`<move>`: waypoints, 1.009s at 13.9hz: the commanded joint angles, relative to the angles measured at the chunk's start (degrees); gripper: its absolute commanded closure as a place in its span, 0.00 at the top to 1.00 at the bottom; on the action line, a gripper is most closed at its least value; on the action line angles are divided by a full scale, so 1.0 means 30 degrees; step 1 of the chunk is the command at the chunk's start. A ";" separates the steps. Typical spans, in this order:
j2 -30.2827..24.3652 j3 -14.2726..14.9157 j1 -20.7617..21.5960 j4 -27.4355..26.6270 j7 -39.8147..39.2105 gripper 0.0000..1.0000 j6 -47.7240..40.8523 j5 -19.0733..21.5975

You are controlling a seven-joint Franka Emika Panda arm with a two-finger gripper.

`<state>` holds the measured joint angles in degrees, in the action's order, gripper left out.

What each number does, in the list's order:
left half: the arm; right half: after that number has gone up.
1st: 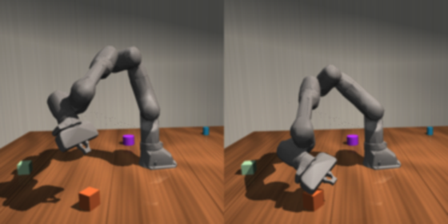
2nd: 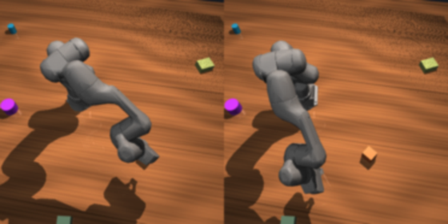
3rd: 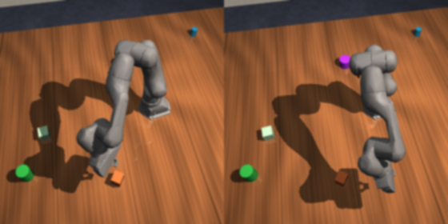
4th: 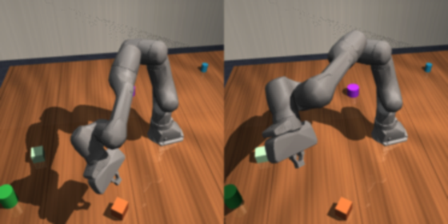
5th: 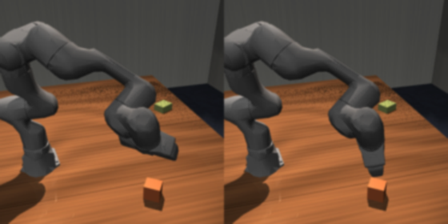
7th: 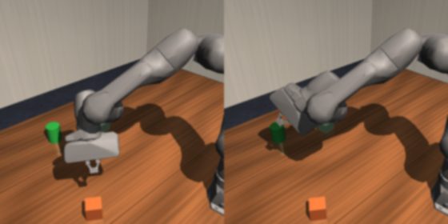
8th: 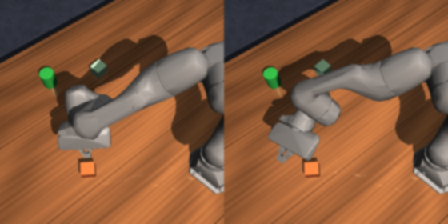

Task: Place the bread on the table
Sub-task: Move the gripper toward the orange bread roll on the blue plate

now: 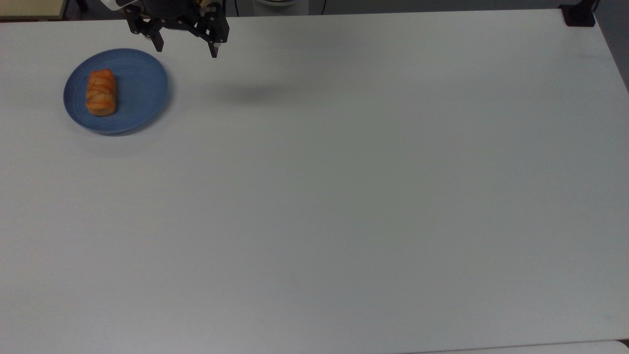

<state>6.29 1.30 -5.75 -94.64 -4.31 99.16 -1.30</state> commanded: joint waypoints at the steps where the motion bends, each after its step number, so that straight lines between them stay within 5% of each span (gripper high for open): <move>1: -0.0977 0.0154 0.0012 0.0023 -0.0087 1.00 -0.1173 0.0286; 14: -0.1335 0.0505 -0.0949 -0.0123 -0.0379 1.00 -0.1765 0.0315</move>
<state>3.59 1.89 -6.30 -94.28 -4.32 96.07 -1.30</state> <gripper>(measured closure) 0.000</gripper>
